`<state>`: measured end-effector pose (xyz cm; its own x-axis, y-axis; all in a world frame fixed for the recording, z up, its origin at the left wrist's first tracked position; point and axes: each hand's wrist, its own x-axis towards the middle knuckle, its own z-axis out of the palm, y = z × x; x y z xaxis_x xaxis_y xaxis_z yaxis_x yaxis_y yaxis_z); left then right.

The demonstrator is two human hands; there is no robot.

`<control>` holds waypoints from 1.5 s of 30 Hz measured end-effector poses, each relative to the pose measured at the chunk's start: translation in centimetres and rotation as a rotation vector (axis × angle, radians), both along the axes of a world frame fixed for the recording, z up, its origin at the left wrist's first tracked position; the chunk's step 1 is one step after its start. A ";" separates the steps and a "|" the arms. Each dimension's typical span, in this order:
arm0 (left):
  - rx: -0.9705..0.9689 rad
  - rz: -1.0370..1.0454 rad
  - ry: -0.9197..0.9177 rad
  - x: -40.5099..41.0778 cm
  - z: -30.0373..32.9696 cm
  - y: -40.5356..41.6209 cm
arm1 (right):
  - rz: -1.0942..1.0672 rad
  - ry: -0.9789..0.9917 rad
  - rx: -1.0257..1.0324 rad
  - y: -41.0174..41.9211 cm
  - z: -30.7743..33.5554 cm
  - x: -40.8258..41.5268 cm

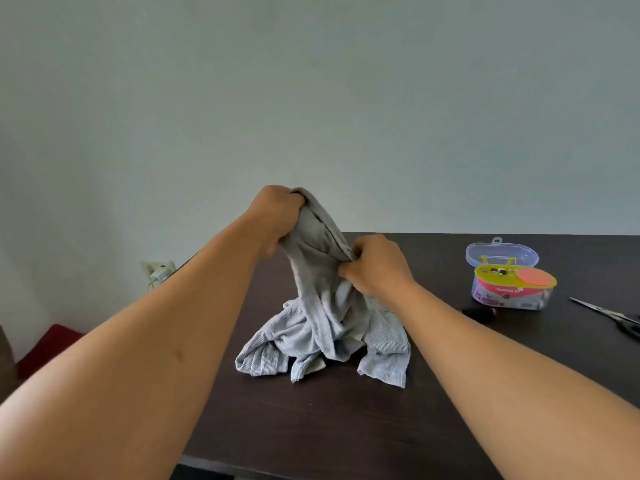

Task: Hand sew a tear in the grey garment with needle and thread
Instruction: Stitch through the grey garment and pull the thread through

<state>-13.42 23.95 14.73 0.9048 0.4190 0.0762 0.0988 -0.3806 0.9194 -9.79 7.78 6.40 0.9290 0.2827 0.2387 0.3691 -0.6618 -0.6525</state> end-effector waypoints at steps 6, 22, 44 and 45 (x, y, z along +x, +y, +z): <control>0.068 -0.202 0.227 -1.7 -1.5 2.2 | -0.044 0.045 0.186 -2.2 -0.2 0.9; -0.375 -0.269 0.139 -1.0 -4.8 1.2 | 0.134 0.226 0.319 -2.2 1.9 1.3; -0.379 -0.215 0.104 0.2 -0.4 0.9 | 0.227 0.326 0.284 -1.9 3.1 0.9; -0.330 -0.190 0.102 0.1 0.0 1.4 | 0.206 0.284 0.291 -2.1 3.7 1.2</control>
